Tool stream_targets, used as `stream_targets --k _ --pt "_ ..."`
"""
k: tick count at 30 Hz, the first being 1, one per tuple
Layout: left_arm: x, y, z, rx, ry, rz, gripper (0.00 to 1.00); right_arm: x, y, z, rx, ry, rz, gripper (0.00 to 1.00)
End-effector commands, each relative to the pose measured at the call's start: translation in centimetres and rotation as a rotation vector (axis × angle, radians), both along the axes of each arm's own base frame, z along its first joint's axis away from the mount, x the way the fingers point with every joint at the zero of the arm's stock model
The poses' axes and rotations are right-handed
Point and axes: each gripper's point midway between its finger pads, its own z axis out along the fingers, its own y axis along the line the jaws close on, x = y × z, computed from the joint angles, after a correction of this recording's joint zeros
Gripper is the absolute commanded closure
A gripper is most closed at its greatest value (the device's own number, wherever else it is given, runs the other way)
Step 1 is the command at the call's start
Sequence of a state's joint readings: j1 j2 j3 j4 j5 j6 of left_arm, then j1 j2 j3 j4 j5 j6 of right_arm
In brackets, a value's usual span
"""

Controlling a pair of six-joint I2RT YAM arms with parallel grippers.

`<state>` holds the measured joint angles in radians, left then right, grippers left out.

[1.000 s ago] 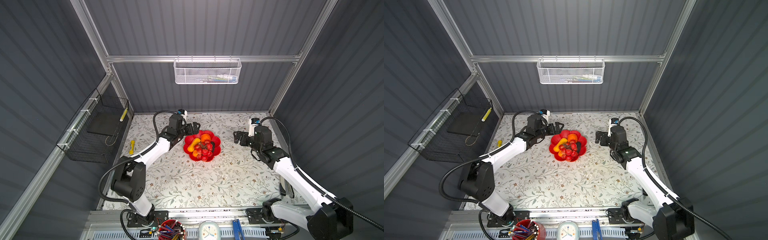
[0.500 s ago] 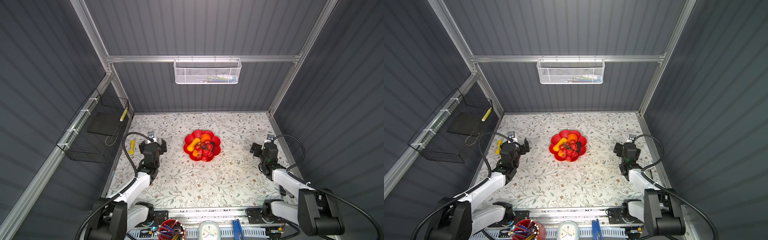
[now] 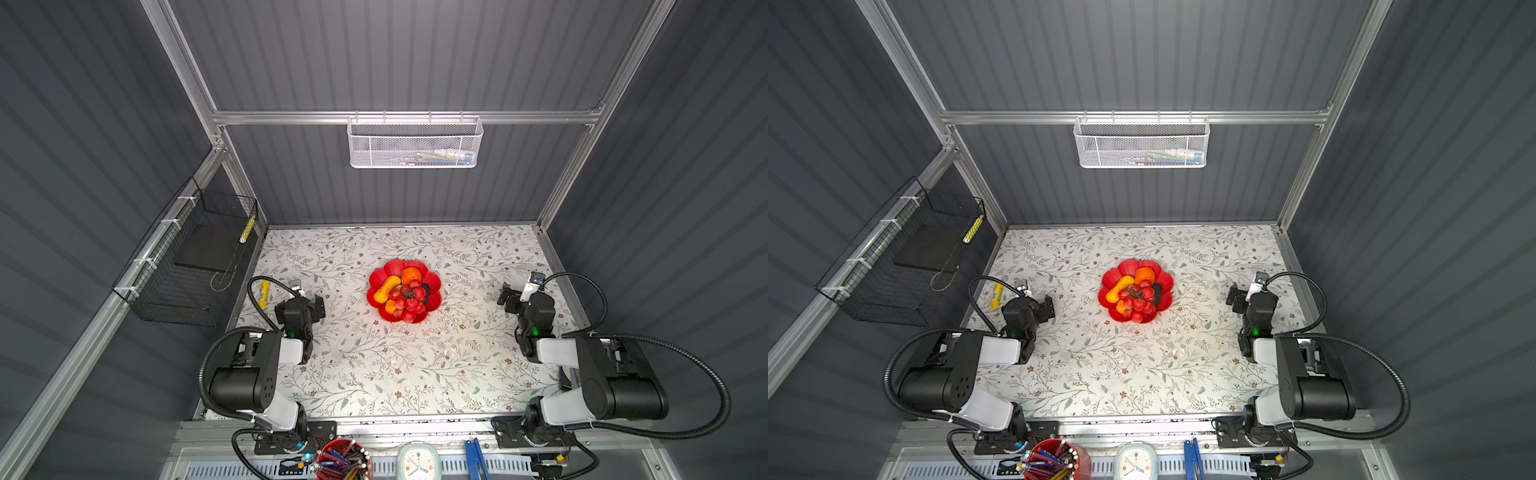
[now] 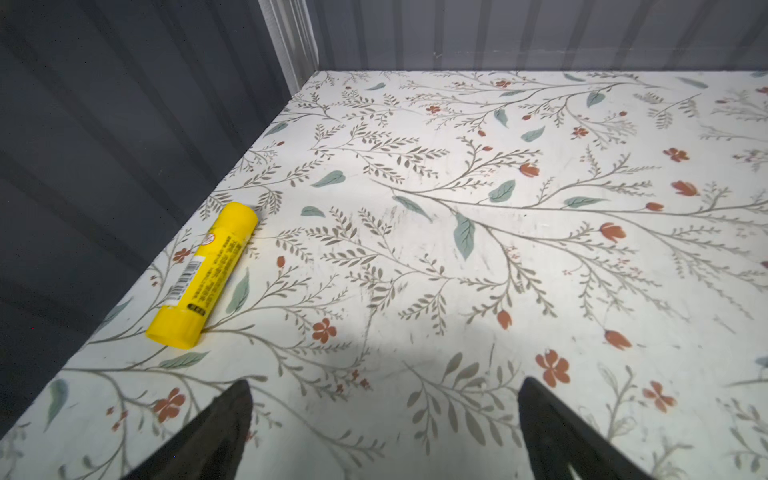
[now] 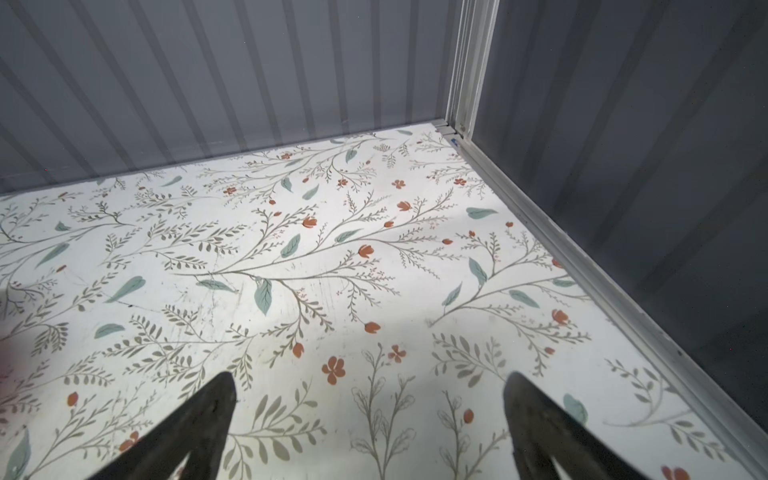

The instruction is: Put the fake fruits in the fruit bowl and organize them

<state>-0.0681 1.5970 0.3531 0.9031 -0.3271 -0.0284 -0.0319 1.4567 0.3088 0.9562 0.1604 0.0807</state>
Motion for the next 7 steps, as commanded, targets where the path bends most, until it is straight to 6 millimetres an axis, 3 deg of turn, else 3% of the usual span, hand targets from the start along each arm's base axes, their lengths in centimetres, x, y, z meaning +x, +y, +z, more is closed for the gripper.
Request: stream_targets --k 1,7 --pt "1.68 -0.56 1.15 -0.032 -0.090 -0.026 0.00 0.44 0.32 1.00 -0.013 -0.038 0.019 0.01" --pt "1.89 -0.02 0.52 -0.033 -0.077 0.010 0.00 0.47 1.06 1.07 -0.016 -0.043 0.071 0.01"
